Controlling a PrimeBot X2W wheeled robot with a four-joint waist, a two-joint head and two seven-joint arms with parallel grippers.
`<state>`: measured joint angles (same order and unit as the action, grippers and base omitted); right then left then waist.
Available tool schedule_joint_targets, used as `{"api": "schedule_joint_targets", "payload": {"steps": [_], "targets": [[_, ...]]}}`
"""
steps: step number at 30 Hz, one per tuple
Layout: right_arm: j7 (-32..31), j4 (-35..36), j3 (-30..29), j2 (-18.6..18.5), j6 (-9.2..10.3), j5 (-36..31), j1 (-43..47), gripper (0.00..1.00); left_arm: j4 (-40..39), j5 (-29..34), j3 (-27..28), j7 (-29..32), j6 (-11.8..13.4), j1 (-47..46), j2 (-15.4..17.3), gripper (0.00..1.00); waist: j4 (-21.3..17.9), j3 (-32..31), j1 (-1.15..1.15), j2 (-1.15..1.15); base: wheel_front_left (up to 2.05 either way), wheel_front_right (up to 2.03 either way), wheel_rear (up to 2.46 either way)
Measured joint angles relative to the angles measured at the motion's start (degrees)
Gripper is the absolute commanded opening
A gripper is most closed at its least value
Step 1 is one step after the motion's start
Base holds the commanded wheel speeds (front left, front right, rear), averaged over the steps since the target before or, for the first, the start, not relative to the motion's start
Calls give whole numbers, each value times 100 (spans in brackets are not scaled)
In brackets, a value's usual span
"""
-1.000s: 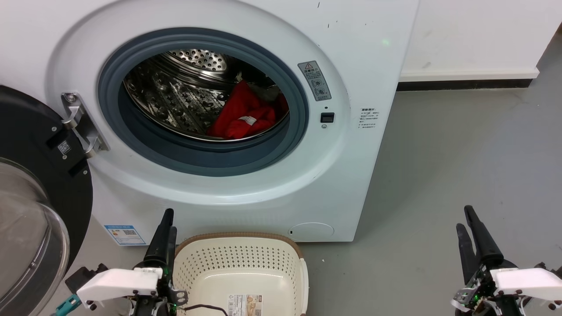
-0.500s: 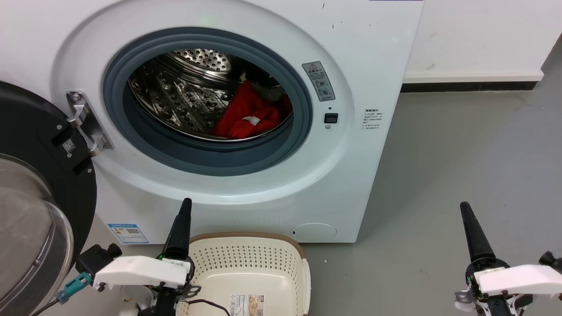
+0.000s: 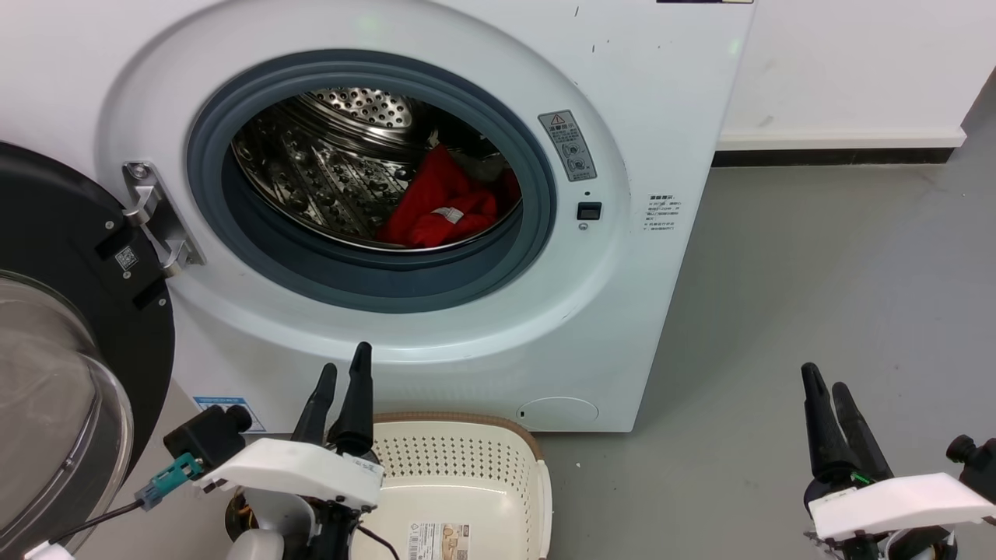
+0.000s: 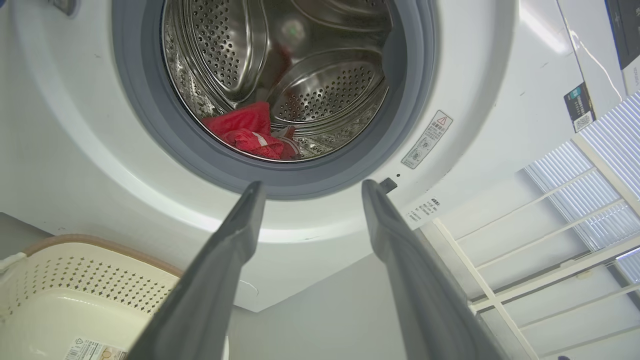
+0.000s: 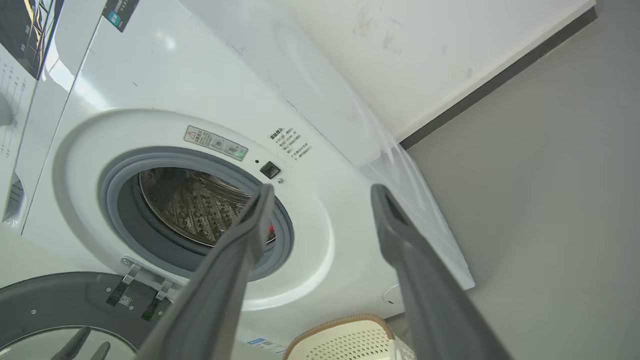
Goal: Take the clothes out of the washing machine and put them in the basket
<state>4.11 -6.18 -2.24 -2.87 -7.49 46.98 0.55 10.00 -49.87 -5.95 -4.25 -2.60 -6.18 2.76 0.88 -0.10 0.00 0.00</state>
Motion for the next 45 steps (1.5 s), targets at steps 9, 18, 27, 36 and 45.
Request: {"api": "schedule_joint_targets", "payload": {"steps": [9,18,27,36,45], "targets": [[37,84,7,-1,0,-843,70,100,3,921,-186,-159,77,-28,13,100,13,-12,0,0,0,0,0],[125,212,-82,-1,0,-1685,96,100,69,1716,-469,-304,176,-123,68,100,33,-18,0,0,0,0,0],[191,333,-109,-1,0,-2361,182,100,124,2346,-725,-452,314,-227,80,100,52,-30,0,0,0,0,0],[241,463,-112,-1,0,-2916,216,100,154,2852,-894,-561,501,-244,107,100,76,-41,0,0,0,0,0],[268,594,-76,-1,-1,-3418,296,100,118,3259,-950,-689,666,-255,176,100,105,-49,0,0,0,0,0]]}}
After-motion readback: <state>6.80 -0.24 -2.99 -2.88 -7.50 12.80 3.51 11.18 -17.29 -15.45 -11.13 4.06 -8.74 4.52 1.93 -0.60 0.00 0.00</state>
